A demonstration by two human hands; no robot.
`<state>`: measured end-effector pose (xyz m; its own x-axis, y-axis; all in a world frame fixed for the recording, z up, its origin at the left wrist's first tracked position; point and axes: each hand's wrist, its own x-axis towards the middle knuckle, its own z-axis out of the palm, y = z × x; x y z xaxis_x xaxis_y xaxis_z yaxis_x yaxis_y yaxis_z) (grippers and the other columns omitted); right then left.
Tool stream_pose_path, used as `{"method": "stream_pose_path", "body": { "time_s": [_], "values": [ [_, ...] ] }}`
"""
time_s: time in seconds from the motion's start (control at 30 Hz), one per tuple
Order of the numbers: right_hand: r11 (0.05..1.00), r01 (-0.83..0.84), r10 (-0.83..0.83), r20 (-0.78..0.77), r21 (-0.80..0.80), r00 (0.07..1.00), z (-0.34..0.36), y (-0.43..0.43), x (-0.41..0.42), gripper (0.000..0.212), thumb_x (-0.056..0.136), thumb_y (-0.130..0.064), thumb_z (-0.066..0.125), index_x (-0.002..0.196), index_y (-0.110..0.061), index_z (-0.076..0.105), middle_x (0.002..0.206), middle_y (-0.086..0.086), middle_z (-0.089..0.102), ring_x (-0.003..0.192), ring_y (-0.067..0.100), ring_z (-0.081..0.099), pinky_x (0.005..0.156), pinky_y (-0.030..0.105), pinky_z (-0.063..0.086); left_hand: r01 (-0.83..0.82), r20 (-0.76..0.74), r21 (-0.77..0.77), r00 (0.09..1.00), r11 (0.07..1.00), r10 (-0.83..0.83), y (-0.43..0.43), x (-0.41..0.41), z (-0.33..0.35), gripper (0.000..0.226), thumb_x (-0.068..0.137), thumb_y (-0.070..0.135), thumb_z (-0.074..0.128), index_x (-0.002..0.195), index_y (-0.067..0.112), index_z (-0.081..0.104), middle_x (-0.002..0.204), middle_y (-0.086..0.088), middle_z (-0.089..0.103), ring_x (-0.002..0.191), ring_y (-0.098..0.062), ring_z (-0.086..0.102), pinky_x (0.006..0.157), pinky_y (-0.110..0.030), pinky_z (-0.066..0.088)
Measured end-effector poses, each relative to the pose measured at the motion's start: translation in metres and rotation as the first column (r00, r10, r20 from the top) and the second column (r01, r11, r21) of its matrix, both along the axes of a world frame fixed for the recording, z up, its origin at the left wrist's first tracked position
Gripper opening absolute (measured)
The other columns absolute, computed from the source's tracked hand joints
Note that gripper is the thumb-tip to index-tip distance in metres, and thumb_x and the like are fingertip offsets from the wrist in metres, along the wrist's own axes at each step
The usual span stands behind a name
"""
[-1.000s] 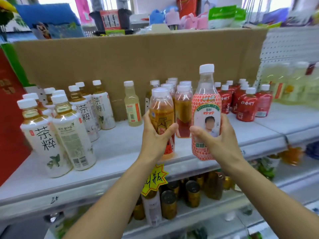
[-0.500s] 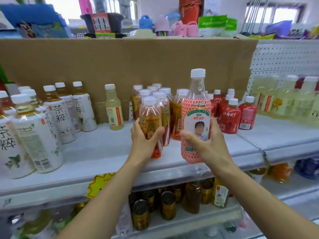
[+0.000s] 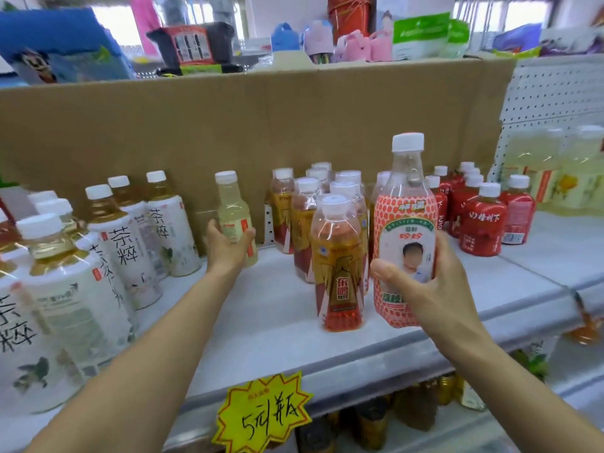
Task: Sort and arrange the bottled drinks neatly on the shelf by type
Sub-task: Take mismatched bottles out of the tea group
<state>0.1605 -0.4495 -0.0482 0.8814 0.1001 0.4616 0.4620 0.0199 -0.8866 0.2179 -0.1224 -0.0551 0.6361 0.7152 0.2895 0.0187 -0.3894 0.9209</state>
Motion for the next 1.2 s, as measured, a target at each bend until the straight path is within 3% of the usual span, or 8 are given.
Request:
{"method": "stream_pose_path", "body": {
  "time_s": [0.17,0.3,0.53,0.7,0.83,0.97,1.1,1.2],
  "values": [
    [0.997,0.079,-0.079,-0.029,0.002,0.996,-0.006,0.006,-0.003,0.051,0.075,-0.027,0.082,0.112,-0.038,0.049,0.101,-0.019,0.068,0.095,-0.002,0.067,0.067,0.018,0.055,0.095,0.035,-0.051,0.995,0.994,-0.093,0.022,0.030,-0.005,0.081,0.078,0.028,0.084,0.142,0.017,0.037,0.133,-0.005,0.054,0.121,-0.024,0.054,0.103,-0.049,0.045],
    [0.993,0.120,-0.120,-0.035,0.000,0.992,-0.008,0.007,-0.006,0.048,0.074,-0.027,0.081,0.109,-0.036,0.049,0.099,-0.018,0.067,0.092,-0.005,0.066,0.064,0.015,0.053,0.064,0.051,-0.105,0.997,0.992,-0.059,0.024,0.042,-0.008,0.076,0.079,0.025,0.083,0.139,0.015,0.037,0.131,-0.008,0.056,0.121,-0.029,0.055,0.102,-0.049,0.044],
    [0.992,0.123,-0.122,-0.049,0.016,0.991,-0.011,0.005,-0.011,0.047,0.077,-0.022,0.081,0.111,-0.029,0.050,0.101,-0.015,0.066,0.089,-0.007,0.065,0.060,0.010,0.052,0.115,0.032,-0.013,0.993,0.993,-0.115,0.002,0.006,-0.013,0.073,0.080,0.029,0.082,0.137,0.016,0.039,0.124,-0.006,0.057,0.111,-0.025,0.057,0.094,-0.043,0.045],
    [0.997,0.080,-0.080,-0.061,0.003,0.995,-0.010,-0.009,-0.016,0.047,0.079,-0.023,0.080,0.114,-0.025,0.050,0.105,-0.011,0.065,0.088,-0.006,0.064,0.060,0.012,0.051,0.150,0.034,-0.011,0.988,0.989,-0.150,-0.037,-0.048,-0.007,0.070,0.082,0.032,0.081,0.137,0.016,0.041,0.121,-0.001,0.058,0.108,-0.021,0.057,0.090,-0.037,0.044],
    [0.999,0.039,-0.038,-0.065,0.009,0.997,-0.008,-0.030,-0.023,0.048,0.078,-0.026,0.081,0.114,-0.027,0.050,0.106,-0.012,0.065,0.091,-0.003,0.064,0.068,0.017,0.050,0.143,0.160,-0.060,0.978,0.988,-0.132,-0.073,-0.095,-0.001,0.058,0.079,0.032,0.082,0.125,0.018,0.051,0.107,-0.002,0.066,0.100,-0.022,0.065,0.082,-0.036,0.053],
    [0.999,0.002,0.001,-0.077,0.034,0.997,-0.008,-0.057,-0.032,0.048,0.078,-0.027,0.080,0.116,-0.030,0.051,0.103,-0.016,0.066,0.091,-0.003,0.065,0.071,0.019,0.050,0.175,0.265,-0.016,0.950,0.984,-0.164,-0.124,-0.142,0.012,0.044,0.081,0.032,0.079,0.117,0.021,0.056,0.099,-0.001,0.068,0.086,-0.012,0.067,0.074,-0.031,0.056],
    [0.999,-0.018,0.020,-0.085,0.029,0.996,-0.010,-0.092,-0.041,0.049,0.079,-0.028,0.079,0.118,-0.029,0.051,0.108,-0.011,0.066,0.096,0.004,0.066,0.071,0.021,0.051,0.255,0.302,0.000,0.922,0.967,-0.243,-0.188,-0.170,0.019,0.043,0.076,0.036,0.076,0.112,0.021,0.059,0.094,0.004,0.070,0.077,-0.002,0.068,0.064,-0.020,0.055],
    [1.000,-0.013,0.013,-0.085,0.007,0.996,-0.013,-0.127,-0.049,0.046,0.078,-0.027,0.080,0.114,-0.030,0.051,0.105,-0.011,0.065,0.095,0.004,0.065,0.072,0.023,0.052,0.313,0.294,-0.022,0.910,0.950,-0.293,-0.240,-0.178,0.013,0.048,0.073,0.040,0.076,0.114,0.018,0.061,0.094,0.000,0.072,0.080,-0.008,0.070,0.067,-0.026,0.057]
  ]
}}
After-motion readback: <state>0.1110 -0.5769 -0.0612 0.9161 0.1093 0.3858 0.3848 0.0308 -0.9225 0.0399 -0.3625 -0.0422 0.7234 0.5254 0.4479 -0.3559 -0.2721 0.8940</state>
